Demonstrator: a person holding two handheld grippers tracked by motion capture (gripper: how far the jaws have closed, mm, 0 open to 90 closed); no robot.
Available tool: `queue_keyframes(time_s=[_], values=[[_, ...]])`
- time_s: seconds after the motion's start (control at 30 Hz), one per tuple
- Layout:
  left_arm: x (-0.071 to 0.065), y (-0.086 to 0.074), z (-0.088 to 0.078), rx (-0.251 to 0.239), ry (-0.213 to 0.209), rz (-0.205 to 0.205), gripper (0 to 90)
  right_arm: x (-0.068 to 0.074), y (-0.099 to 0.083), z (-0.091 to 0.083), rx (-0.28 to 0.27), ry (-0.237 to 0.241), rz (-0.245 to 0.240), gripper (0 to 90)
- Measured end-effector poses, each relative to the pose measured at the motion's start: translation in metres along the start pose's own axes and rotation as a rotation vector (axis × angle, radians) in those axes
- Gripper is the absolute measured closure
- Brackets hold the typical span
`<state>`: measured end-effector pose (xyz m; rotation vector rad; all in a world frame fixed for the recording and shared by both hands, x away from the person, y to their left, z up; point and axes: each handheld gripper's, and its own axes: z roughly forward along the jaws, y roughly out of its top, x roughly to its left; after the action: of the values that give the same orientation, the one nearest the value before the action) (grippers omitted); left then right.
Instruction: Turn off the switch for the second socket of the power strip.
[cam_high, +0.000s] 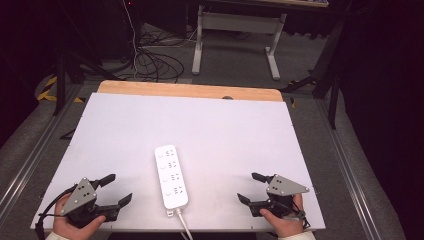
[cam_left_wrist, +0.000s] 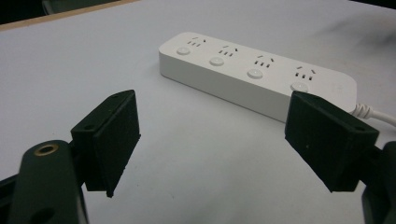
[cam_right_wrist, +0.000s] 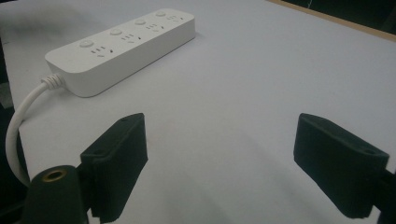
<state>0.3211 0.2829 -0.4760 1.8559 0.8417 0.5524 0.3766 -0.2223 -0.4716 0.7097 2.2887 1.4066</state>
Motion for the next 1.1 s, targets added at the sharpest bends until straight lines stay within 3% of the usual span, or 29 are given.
queue_keyframes(time_s=[0.27,0.6,1.1], values=[[0.0,0.001,-0.002,-0.014,-0.008,-0.031,20.1,0.0,-0.002,0.0,0.001,-0.003,-0.005,17.8],[0.002,0.004,-0.005,-0.007,0.011,0.015,24.4,0.0,-0.002,0.001,0.005,0.0,-0.006,18.8],[0.0,0.014,-0.005,0.004,-0.033,-0.008,30.7,0.001,-0.002,0.002,0.009,0.001,-0.007,18.9]])
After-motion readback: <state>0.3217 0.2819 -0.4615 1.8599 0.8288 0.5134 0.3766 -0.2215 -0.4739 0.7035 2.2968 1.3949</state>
